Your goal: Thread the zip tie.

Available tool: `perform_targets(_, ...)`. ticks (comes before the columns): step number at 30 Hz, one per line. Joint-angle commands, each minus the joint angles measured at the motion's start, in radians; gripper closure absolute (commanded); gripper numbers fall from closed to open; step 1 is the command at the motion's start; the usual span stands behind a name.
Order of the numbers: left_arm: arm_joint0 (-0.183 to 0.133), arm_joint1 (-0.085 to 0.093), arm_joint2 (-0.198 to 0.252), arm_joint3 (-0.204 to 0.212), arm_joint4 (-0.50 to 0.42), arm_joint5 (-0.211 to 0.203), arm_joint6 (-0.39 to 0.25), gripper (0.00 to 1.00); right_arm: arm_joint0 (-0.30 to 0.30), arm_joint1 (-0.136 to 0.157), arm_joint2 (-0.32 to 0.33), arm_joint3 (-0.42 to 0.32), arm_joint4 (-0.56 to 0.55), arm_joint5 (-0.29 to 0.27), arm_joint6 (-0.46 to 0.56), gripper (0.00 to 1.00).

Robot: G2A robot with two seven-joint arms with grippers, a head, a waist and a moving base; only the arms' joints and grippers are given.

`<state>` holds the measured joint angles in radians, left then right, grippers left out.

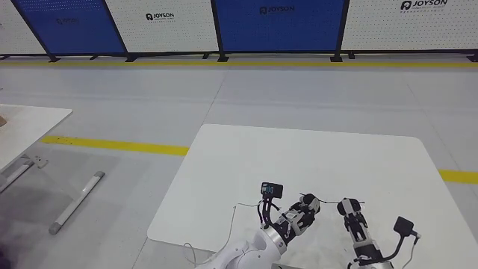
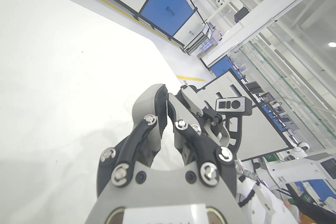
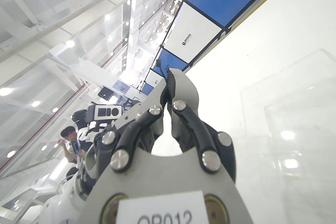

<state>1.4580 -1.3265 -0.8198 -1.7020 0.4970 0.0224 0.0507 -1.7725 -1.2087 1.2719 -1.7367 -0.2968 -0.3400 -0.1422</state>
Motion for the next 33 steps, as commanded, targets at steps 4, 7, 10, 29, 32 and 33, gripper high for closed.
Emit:
perform_targets(4, 0.0, 0.0, 0.0, 0.0, 0.0, 0.0, 0.0, 1.0, 0.001, 0.001, 0.002, 0.001, 0.002, 0.0, -0.001, 1.0)
perform_targets(7, 0.0, 0.0, 0.0, 0.0, 0.0, 0.0, 0.0, 1.0, 0.001, 0.002, 0.003, 0.0, 0.001, 0.0, -0.001, 1.0)
perform_targets(10, 0.0, 0.0, 0.0, 0.0, 0.0, 0.0, 0.0, 1.0, 0.001, 0.002, 0.004, -0.001, 0.001, 0.0, 0.002, 1.0)
perform_targets(29, 0.0, 0.0, 0.0, 0.0, 0.0, 0.0, 0.0, 1.0, 0.007, 0.0, 0.011, 0.006, 0.003, 0.0, 0.016, 1.0)
perform_targets(32, 0.0, 0.0, 0.0, 0.0, 0.0, 0.0, 0.0, 1.0, 0.006, 0.0, 0.01, 0.004, -0.002, 0.0, 0.02, 1.0)
perform_targets(33, 0.0, 0.0, 0.0, 0.0, 0.0, 0.0, 0.0, 1.0, 0.006, 0.0, 0.009, 0.004, -0.001, 0.0, 0.021, 1.0)
